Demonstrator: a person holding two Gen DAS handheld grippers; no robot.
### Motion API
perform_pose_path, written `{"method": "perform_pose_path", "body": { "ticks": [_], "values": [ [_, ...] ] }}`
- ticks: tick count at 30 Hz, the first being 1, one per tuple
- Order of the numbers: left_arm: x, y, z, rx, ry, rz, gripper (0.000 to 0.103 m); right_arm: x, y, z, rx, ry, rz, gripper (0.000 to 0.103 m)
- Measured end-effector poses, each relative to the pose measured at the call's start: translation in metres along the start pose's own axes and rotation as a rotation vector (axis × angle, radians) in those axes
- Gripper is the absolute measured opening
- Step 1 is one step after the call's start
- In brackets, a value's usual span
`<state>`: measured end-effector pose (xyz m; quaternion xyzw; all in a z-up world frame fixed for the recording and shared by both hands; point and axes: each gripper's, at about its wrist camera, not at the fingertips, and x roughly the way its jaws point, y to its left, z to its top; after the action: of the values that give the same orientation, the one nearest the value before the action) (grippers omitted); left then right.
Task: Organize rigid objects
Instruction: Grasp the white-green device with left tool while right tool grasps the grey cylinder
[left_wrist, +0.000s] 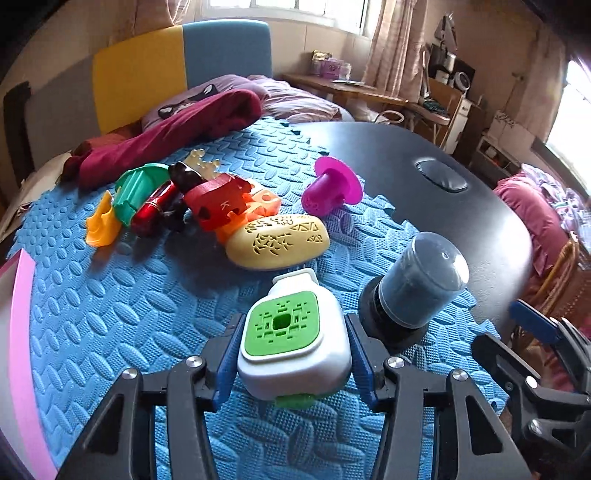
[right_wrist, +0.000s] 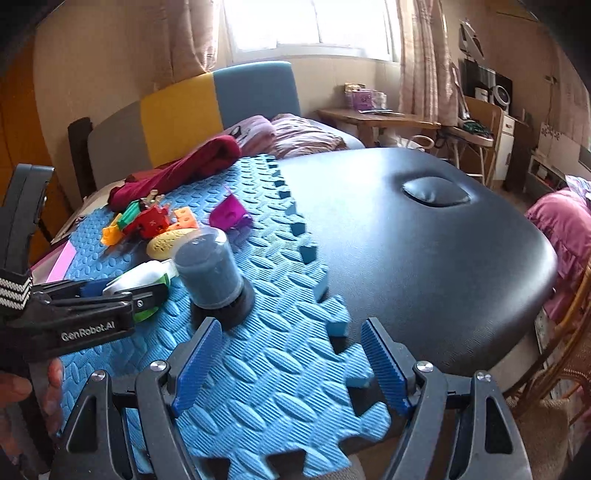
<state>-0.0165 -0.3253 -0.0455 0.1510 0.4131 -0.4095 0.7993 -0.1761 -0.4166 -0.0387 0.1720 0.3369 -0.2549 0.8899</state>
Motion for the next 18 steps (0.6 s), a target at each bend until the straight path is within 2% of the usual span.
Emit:
{"method": "perform_pose_path", "body": {
  "ticks": [3, 8, 13, 18],
  "values": [
    [-0.002, 0.006, -0.002, -0.014, -0.004, -0.024, 0.053, 0.003, 0.008, 0.001, -0.012, -0.014, 0.04, 0.069],
    [-0.012, 0.019, -0.011, -0.035, -0.005, -0.029, 0.053, 0.012, 0.022, 0.005, -0.036, -0.037, 0.079, 0.067],
    [-0.03, 0.036, -0.023, -0.093, -0.028, -0.039, 0.053, 0.028, 0.032, 0.013, -0.045, -0.039, 0.063, 0.067],
    [-0.045, 0.045, -0.03, -0.109, -0.051, -0.033, 0.053, 0.041, 0.04, 0.015, -0.047, -0.024, 0.061, 0.067]
  ]
}}
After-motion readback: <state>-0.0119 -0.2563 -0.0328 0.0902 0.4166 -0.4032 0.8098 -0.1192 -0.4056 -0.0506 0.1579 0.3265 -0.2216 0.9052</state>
